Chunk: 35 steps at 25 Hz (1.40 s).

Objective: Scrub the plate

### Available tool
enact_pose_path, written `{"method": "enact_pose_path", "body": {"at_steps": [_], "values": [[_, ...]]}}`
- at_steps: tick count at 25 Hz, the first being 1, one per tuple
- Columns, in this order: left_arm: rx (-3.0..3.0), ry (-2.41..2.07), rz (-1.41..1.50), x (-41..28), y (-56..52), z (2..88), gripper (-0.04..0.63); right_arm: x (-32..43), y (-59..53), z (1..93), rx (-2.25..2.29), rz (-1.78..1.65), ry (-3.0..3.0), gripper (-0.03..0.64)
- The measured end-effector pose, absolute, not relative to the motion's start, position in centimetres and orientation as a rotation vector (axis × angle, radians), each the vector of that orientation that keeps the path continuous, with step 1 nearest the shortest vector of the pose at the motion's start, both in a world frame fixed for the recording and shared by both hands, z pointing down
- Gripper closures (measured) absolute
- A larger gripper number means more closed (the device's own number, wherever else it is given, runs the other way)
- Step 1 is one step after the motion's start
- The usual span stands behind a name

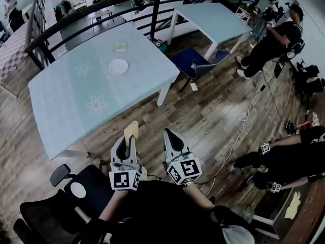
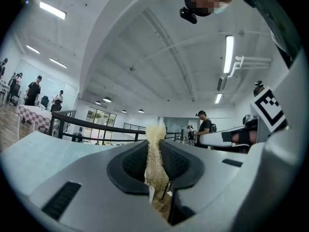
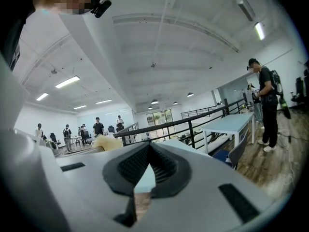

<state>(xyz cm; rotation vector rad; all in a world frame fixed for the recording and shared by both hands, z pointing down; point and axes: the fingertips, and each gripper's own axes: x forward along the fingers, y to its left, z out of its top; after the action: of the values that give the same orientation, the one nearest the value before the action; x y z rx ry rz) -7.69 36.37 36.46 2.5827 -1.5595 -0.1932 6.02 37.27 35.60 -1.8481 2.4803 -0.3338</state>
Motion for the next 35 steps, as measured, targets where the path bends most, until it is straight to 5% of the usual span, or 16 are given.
{"method": "enact_pose_path", "body": {"at_steps": [19,35], "values": [[2.639,-1.507,-0.177,-12.2,26.1,35.6,0.526,0.0,26.7,35.5,-1.828,-0.325,2.505,0.615],[2.542,-1.671,-0.109,-7.8,16.3,36.4,0.526,4.6,15.7,36.3,-1.685,-0.363,2.597,0.615]]}}
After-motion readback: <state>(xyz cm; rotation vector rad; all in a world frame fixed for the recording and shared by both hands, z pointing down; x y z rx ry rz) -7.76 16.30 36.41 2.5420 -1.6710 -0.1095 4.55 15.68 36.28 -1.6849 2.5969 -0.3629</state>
